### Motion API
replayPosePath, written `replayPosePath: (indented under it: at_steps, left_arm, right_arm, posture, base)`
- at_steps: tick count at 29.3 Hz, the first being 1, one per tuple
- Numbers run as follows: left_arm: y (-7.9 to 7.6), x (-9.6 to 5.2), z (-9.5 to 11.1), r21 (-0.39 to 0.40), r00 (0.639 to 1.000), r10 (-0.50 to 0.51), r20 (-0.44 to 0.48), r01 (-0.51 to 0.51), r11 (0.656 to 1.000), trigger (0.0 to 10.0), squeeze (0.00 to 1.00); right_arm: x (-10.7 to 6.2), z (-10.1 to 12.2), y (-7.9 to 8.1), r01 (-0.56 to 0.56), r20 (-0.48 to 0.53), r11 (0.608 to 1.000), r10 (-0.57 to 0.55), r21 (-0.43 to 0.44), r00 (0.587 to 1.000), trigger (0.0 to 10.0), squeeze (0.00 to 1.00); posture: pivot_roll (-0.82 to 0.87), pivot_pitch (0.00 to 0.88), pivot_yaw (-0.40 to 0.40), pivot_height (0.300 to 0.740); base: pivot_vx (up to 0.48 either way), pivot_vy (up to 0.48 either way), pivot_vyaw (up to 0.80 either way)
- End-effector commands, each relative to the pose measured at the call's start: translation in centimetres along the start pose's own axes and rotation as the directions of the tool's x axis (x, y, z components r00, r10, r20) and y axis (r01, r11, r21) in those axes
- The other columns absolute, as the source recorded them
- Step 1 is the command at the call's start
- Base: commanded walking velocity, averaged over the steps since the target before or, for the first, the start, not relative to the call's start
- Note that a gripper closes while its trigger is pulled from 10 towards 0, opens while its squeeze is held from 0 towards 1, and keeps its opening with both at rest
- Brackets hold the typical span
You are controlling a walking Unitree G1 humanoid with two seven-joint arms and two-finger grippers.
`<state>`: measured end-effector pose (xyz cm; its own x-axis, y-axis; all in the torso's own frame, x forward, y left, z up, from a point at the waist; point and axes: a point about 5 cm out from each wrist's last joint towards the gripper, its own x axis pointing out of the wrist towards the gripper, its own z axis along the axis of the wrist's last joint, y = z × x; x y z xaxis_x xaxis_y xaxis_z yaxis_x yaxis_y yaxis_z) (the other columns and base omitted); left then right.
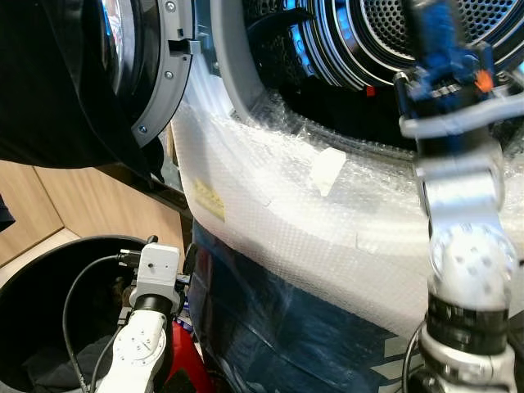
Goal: Clothes washing
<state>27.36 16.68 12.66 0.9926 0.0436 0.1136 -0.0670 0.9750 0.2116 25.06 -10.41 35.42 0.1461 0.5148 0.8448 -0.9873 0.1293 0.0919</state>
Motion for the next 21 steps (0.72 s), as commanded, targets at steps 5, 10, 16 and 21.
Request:
replayPosePath:
  at_steps: [5,10,16,21]
  left_arm:
    - [0.2,0.2,0.4,0.010,1.000,0.012,0.014,-0.012,1.000,10.0,0.00]
    - [0.8,0.2,0.5,0.018,0.999,0.031,0.020,-0.031,0.999,10.0,0.00]
    - [1.4,0.0,0.8,0.025,0.998,0.054,0.029,-0.055,0.998,10.0,0.00]
    - [2.2,0.0,1.5,0.034,0.996,0.074,0.050,-0.076,0.997,10.0,0.00]
  right_arm:
    - [-5.4,-5.8,2.4,-0.081,-0.398,0.988,0.127,0.129,0.908,10.0,0.00]
    - [-10.9,-9.0,2.2,0.051,-0.612,0.981,0.075,0.186,0.788,10.0,0.00]
    - [-18.6,-12.5,-0.4,0.298,-0.816,0.953,-0.130,0.054,0.563,10.0,0.00]
    - [-31.4,-14.6,-2.4,0.527,-0.910,0.777,-0.415,-0.343,0.020,10.0,0.00]
  posture:
    - [0.11,0.046,-0.101,0.740]
    - [0.12,0.049,-0.109,0.740]
    - [0.14,0.051,-0.119,0.740]
    - [0.15,0.055,-0.116,0.740]
  base:
    - [0.000,0.000,0.00]
    - [0.000,0.000,0.00]
    - [0.000,0.000,0.00]
    - [0.000,0.000,0.00]
